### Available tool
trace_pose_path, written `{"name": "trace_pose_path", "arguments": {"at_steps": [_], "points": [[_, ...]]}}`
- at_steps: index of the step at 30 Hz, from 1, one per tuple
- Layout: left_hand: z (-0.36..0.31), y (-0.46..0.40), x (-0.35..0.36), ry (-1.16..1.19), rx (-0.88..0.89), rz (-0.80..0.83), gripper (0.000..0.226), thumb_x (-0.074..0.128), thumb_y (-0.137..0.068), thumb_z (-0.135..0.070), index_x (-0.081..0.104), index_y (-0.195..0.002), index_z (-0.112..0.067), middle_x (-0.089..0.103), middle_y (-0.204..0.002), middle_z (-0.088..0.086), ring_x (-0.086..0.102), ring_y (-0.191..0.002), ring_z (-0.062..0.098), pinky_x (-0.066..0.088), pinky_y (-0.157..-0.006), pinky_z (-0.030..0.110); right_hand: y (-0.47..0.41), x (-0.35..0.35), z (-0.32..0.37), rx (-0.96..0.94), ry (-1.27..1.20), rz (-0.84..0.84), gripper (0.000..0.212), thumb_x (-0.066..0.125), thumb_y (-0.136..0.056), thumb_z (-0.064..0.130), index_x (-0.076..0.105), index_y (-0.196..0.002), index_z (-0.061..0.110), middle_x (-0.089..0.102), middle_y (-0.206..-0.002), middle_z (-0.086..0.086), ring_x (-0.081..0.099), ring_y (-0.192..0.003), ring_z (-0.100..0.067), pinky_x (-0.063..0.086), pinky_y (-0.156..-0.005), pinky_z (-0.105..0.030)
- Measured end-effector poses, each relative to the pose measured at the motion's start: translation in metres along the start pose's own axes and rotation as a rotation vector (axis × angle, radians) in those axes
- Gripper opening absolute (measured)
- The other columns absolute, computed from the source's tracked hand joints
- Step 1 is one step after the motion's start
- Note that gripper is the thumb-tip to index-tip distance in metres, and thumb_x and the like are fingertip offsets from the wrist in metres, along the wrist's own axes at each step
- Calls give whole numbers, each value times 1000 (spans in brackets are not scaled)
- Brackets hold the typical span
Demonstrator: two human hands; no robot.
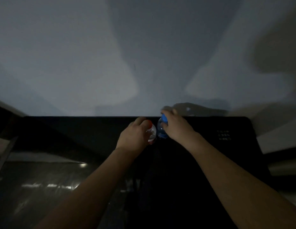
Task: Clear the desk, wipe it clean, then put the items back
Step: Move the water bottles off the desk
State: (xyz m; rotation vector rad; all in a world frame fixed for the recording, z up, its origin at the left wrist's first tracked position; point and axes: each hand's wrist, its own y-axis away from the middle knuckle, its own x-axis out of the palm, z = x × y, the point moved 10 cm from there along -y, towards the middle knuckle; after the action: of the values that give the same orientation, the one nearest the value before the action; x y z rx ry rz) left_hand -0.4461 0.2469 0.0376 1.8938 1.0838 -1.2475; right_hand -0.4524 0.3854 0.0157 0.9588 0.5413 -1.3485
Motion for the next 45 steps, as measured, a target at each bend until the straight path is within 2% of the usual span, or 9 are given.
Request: {"name": "trace_pose_path", "arguments": {"at_steps": [5, 9, 12, 17, 26, 30, 34, 39, 45], "points": [[-10, 1, 3, 40, -48, -74, 23, 67, -85, -23, 52, -102, -21, 56, -113, -1, 60, -91, 18, 54, -73, 36, 7, 5, -9, -51, -75, -75, 35, 57, -95, 23, 47, -127, 13, 42, -127, -10, 59, -99, -31, 51, -85, -40], [-3, 7, 2, 122, -159, -126, 14, 58, -92, -25, 51, -104, -23, 57, -109, -3, 57, -90, 12, 52, -77, 30, 34, 3, -18, -97, -147, -124, 29, 58, -94, 27, 52, -119, 14, 46, -116, -2, 57, -91, -21, 43, -74, -27], [13, 24, -2, 208, -265, -151, 22, 57, -93, -25, 49, -113, -28, 57, -113, -6, 57, -95, 9, 48, -81, 25, 50, 5, -22, -104, -153, -122, 27, 62, -92, 32, 56, -114, 18, 48, -108, 5, 54, -87, -12, 38, -72, -18], [37, 88, -50, 351, -317, -356, 32, 58, -93, -24, 50, -123, -28, 56, -115, -11, 57, -103, 4, 52, -89, 30, 71, 11, 10, -141, -116, -89, 30, 68, -87, 36, 56, -110, 21, 52, -106, 8, 56, -91, -8, 47, -78, -21], [124, 314, -148, 224, -514, -687, 32, 60, -92, -22, 56, -123, -25, 59, -120, -11, 56, -107, 4, 52, -91, 30, 156, 61, 234, -541, -86, -7, 23, 70, -85, 31, 58, -102, 20, 52, -102, 8, 57, -84, -8, 47, -70, -16], [168, 449, -185, 143, -631, -794, 34, 60, -89, -19, 59, -123, -20, 60, -120, -8, 58, -108, 10, 52, -91, 36, 230, 119, 348, -707, -92, 80, 22, 68, -86, 32, 57, -103, 24, 51, -102, 11, 54, -85, -4, 40, -69, -9], [201, 599, -218, 68, -756, -905, 34, 63, -89, -18, 61, -123, -20, 62, -118, -5, 61, -102, 15, 54, -87, 37, 321, 191, 448, -827, -102, 169, 17, 67, -86, 33, 56, -97, 26, 52, -98, 10, 54, -81, -2, 41, -67, -13], [233, 753, -242, 28, -941, -991, 35, 62, -91, -24, 58, -125, -21, 62, -117, -6, 60, -99, 9, 55, -87, 32, 417, 269, 544, -908, -137, 266, 20, 66, -87, 34, 52, -99, 27, 50, -93, 11, 56, -85, -7, 51, -75, -24], [291, 862, -242, 50, -1123, -1044, 35, 62, -91, -20, 59, -126, -19, 62, -120, -4, 60, -99, 12, 54, -87, 32, 467, 342, 631, -1031, -99, 331, 18, 65, -88, 34, 52, -98, 28, 50, -93, 12, 56, -82, -9, 52, -68, -19]]}}
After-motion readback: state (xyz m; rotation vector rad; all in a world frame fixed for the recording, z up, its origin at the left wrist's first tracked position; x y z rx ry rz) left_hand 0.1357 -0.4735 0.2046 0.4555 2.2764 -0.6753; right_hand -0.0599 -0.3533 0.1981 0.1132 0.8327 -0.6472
